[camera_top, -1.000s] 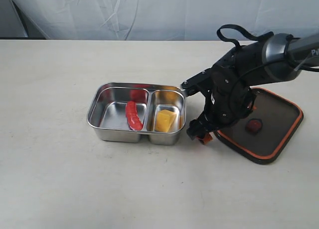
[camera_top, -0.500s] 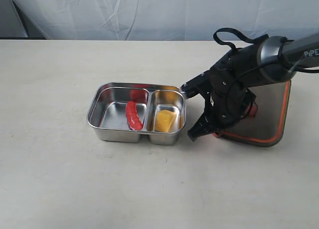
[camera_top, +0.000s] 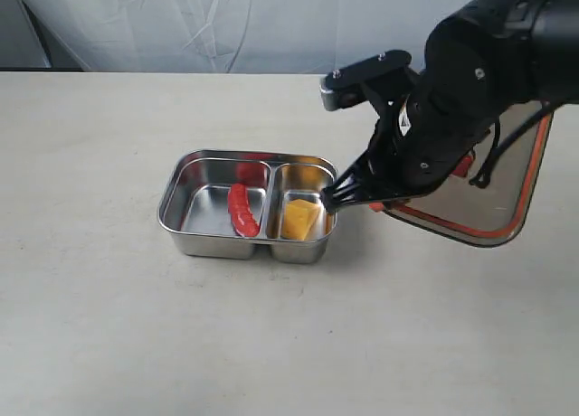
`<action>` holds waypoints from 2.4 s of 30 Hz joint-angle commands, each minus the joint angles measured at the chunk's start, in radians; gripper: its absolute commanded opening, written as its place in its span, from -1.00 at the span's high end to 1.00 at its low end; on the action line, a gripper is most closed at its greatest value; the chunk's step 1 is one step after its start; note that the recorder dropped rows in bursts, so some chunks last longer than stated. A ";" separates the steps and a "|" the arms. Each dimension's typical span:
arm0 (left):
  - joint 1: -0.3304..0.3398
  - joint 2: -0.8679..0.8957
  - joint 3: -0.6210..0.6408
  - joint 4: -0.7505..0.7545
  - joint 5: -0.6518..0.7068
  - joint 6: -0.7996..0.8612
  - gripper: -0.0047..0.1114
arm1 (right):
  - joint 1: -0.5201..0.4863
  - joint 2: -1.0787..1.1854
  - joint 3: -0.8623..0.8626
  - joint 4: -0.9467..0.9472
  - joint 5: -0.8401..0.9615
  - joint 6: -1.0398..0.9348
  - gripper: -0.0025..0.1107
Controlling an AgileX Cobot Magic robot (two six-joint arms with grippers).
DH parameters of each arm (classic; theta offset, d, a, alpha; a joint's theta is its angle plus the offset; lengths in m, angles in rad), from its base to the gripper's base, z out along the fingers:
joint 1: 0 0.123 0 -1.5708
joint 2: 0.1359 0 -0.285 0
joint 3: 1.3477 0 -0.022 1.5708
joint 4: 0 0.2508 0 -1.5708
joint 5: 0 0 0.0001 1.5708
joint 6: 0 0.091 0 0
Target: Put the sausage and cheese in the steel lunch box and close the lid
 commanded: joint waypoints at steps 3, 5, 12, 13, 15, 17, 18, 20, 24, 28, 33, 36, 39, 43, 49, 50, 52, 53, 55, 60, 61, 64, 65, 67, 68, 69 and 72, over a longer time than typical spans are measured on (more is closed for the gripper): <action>0.004 -0.005 0.005 -0.001 -0.006 0.001 0.92 | 0.158 -0.224 -0.001 0.111 -0.073 -0.001 0.97; 0.004 -0.005 0.005 -0.001 -0.006 0.001 0.92 | 0.236 -0.280 -0.001 0.144 -0.117 -0.008 0.97; 0.004 -0.005 0.005 -0.540 -0.082 -0.062 0.92 | 0.437 -0.287 -0.001 0.172 -0.392 -0.008 0.97; 0.004 -0.005 0.005 -0.654 -0.066 -0.061 0.92 | 0.452 -0.280 -0.001 0.176 -0.450 -0.008 0.97; 0.004 -0.005 0.005 -0.709 -0.059 -0.061 0.92 | 0.460 -0.268 -0.001 0.183 -0.505 -0.008 0.97; 0.004 -0.005 0.005 -0.729 -0.059 -0.061 0.92 | 0.460 -0.259 -0.001 0.191 -0.534 -0.008 0.97; 0.004 -0.005 0.005 -0.735 -0.053 -0.061 0.92 | 0.460 -0.254 -0.001 0.204 -0.551 -0.008 0.97; 0.004 -0.005 0.005 -0.743 -0.047 -0.061 0.92 | 0.460 -0.243 -0.001 0.213 -0.572 -0.008 0.97; 0.004 -0.005 0.005 -0.764 -0.021 -0.061 0.92 | 0.460 -0.209 -0.001 0.283 -0.619 -0.008 0.97; 0.004 -0.005 0.005 -0.776 0.015 -0.061 0.92 | 0.460 -0.176 -0.001 0.350 -0.678 -0.008 0.97; 0.002 -0.005 0.005 -0.834 0.055 0.042 0.92 | 0.509 -0.133 -0.001 0.370 -0.797 -0.008 0.97; 0.002 -0.005 0.002 -0.995 0.098 0.268 0.92 | 0.537 -0.111 -0.001 0.370 -0.861 -0.006 0.97; 0.002 -0.005 -0.023 -1.176 0.163 0.564 0.85 | 0.540 -0.098 -0.005 0.370 -0.874 -0.006 0.97; 0.002 -0.005 -0.047 -1.286 0.230 0.923 0.47 | 0.540 -0.098 -0.005 0.370 -0.877 -0.006 0.97; 0.002 -0.005 -0.048 -1.369 0.224 1.154 -0.10 | 0.540 -0.085 -0.025 0.389 -0.902 -0.006 0.97; 0.002 -0.005 -0.048 -1.358 0.224 1.156 -0.09 | 0.543 -0.081 -0.034 0.391 -0.905 -0.006 0.97; 0.002 -0.005 -0.048 -1.369 0.232 1.188 -0.09 | 0.560 -0.066 -0.052 0.391 -0.907 -0.003 0.97; 0.002 -0.005 -0.048 -1.384 0.238 1.198 -0.09 | 0.569 -0.047 -0.071 0.391 -0.907 -0.003 0.97; 0.002 -0.005 -0.048 -1.384 0.215 1.231 -0.09 | 0.595 -0.016 -0.095 0.392 -0.907 -0.003 0.97; 0.002 -0.005 -0.048 -1.399 0.157 1.279 0.09 | 0.689 0.016 -0.132 0.392 -0.901 -0.003 0.97; 0.002 -0.005 -0.048 -1.404 0.147 1.285 0.26 | 0.697 0.016 -0.132 0.392 -0.899 -0.003 0.97; 0.002 -0.005 -0.060 -1.415 0.129 1.357 0.91 | 0.704 0.012 -0.132 0.357 -0.873 -0.003 0.97; 0.002 -0.005 -0.068 -1.417 0.125 1.377 0.91 | 0.702 0.007 -0.132 0.354 -0.848 -0.005 0.97; 0.002 -0.005 -0.092 -1.417 0.103 1.406 0.92 | 0.688 -0.004 -0.132 0.338 -0.798 -0.011 0.97; 0.002 -0.005 -0.107 -1.412 0.090 1.420 0.92 | 0.678 -0.012 -0.132 0.338 -0.768 -0.011 0.97; 0.002 -0.005 -0.123 -1.390 0.072 1.433 0.92 | 0.666 -0.022 -0.132 0.338 -0.735 -0.011 0.97; 0.002 -0.005 -0.179 -1.278 0.049 1.460 0.92 | 0.623 -0.057 -0.132 0.338 -0.630 -0.011 0.90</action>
